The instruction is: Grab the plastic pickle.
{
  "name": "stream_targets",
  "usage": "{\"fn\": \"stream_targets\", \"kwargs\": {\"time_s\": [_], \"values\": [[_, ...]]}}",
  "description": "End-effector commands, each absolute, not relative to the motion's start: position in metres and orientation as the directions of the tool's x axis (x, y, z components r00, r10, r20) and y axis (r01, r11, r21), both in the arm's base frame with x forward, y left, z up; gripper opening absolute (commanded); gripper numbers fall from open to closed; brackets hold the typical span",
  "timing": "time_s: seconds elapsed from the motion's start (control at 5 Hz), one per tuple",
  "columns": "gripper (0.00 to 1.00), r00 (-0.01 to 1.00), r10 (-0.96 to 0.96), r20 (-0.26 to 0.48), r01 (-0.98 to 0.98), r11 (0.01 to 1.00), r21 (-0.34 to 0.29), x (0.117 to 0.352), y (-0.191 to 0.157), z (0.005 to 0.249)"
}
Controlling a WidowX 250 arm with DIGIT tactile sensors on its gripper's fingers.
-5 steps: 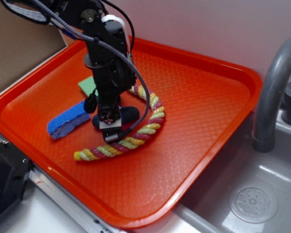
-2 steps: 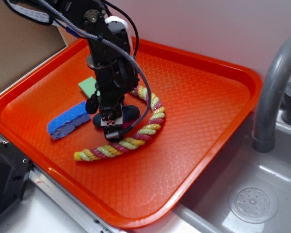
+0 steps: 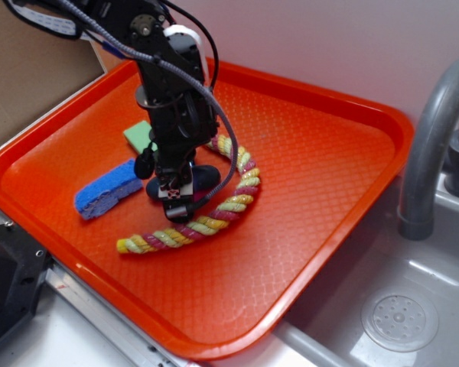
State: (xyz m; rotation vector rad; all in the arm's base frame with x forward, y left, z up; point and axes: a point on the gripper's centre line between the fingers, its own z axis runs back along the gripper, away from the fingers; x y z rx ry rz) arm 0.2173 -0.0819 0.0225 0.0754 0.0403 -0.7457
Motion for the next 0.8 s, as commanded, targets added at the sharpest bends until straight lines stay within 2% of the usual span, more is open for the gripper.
{"fn": "stream_targets", "kwargs": {"time_s": [0.0,0.2,0.4,0.6], "values": [[0.00,0.931,-0.365,-0.011,0.363,0.923,0.129,0.218,-0.067,0.113],[0.00,0.992,-0.123,0.024,0.120,0.987,0.109,0.207,-0.055,0.158],[0.00,0.996,0.058,0.061,-0.060,0.998,0.022,0.190,-0.047,0.194],[0.00,0.988,0.096,0.121,-0.093,0.995,-0.028,0.185,-0.049,0.203]]}}
